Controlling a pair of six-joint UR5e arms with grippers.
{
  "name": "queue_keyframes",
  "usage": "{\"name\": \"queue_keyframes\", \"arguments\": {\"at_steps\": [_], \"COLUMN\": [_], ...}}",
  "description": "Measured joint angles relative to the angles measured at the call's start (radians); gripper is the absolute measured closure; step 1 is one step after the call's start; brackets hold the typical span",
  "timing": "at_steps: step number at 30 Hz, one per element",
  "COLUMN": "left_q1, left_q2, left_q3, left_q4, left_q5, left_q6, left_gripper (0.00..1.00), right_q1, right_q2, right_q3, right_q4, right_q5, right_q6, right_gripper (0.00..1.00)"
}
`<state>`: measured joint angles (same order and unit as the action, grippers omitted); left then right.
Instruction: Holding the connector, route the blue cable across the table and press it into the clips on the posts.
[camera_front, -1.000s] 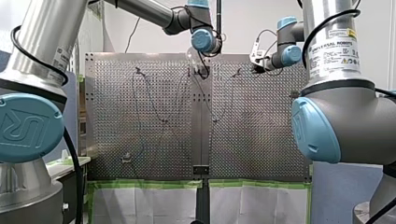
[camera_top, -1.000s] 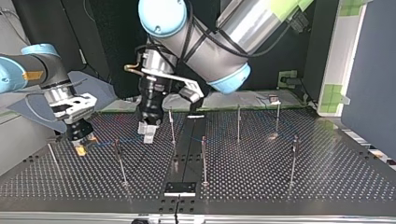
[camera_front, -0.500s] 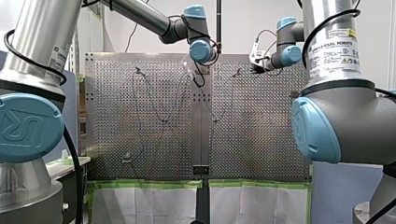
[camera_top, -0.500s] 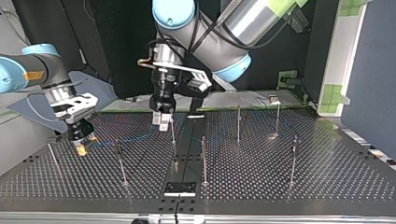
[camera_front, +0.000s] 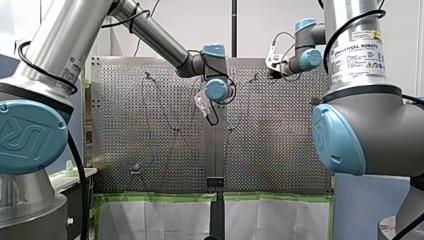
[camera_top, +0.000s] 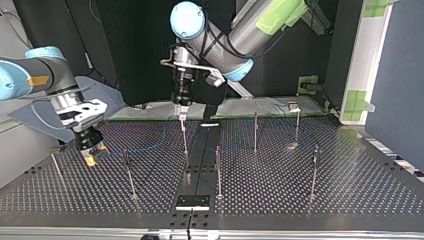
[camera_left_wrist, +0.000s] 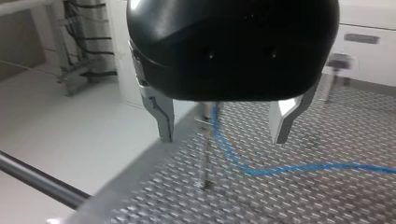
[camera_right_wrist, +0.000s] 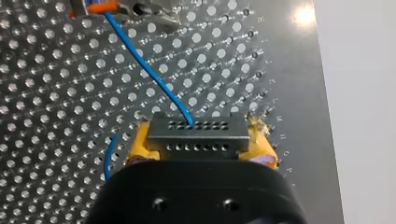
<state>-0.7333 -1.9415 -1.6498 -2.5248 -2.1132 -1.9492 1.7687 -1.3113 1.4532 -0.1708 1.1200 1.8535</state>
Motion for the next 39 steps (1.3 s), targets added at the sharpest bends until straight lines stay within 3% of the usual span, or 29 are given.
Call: {"name": "queue_keyframes", "arguments": {"at_steps": [13,18,23,32,39], "left_q1": [-0.016,-0.024,0.005,0.091,0.167], "left_q2": [-0.12,-0.172,-0.218,-0.273,-0.275], "left_q3": [-0.12,-0.172,-0.218,-0.306,-0.383], "left_q4": [0.12,0.172,0.218,0.306,0.383], "left_q5": [-0.001,-0.039,-0.07,-0.001,0.075], "left_q6": [0.043,0.035,0.015,0.029,0.082], "left_gripper": [0.0,0.0,0.0,0.0,0.0], "right_q1": [0.007,0.008,0.008,0.008,0.008], "right_q2": [0.0,0.001,0.002,0.003,0.004], "right_q3": [0.0,0.001,0.001,0.0,0.001], "right_q4": [0.0,0.0,-0.001,-0.003,-0.003], "right_q5": [0.0,0.001,0.001,0.002,0.005], "right_q6": [-0.001,-0.002,-0.002,-0.005,-0.007], "right_gripper": [1.0,1.0,1.0,1.0,1.0]}}
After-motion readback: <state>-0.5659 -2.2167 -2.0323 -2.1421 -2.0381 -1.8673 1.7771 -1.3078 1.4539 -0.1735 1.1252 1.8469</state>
